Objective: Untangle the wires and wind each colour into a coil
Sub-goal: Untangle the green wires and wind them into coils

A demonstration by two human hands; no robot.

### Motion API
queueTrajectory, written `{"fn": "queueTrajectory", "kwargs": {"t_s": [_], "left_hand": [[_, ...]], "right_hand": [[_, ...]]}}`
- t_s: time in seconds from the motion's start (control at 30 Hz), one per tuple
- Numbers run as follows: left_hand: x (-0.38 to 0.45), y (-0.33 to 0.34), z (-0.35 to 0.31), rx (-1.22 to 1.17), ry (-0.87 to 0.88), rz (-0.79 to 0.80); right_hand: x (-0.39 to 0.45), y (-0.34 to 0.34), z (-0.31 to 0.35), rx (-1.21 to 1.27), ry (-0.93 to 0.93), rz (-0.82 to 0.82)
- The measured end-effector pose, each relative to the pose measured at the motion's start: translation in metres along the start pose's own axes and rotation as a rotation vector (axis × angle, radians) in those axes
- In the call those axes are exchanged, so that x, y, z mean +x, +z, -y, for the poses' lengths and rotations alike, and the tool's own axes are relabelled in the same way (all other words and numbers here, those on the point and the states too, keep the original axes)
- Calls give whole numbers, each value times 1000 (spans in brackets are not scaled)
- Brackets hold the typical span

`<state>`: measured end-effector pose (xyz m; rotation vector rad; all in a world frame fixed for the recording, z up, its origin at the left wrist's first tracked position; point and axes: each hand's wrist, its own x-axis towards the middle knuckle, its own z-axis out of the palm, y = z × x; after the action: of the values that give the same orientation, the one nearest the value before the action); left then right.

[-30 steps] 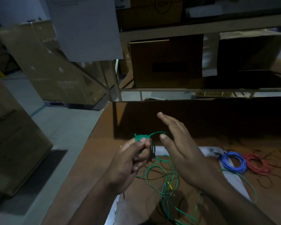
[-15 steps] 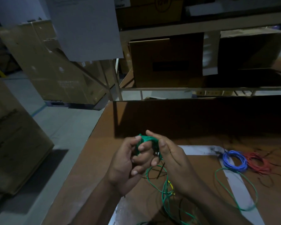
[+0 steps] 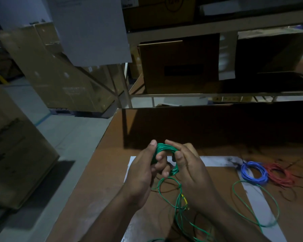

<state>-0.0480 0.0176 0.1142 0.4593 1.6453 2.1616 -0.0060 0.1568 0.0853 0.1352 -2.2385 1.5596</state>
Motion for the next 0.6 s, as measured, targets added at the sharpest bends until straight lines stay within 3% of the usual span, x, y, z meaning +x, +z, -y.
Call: {"fn": "queueTrajectory", "kwargs": {"t_s": [0.2, 0.33, 0.47, 0.6], "left_hand": [[1, 14, 8, 25, 170, -138], [1, 18, 12, 44, 204, -147], [1, 3, 13, 61, 159, -36], [5, -23, -7, 97, -42, 179]], "right_hand": [[0, 5, 1, -65, -41, -58], [1, 5, 0, -42, -27, -68], [11, -5, -2, -165, -77, -14], [18, -24, -3, -384, -200, 139]]}}
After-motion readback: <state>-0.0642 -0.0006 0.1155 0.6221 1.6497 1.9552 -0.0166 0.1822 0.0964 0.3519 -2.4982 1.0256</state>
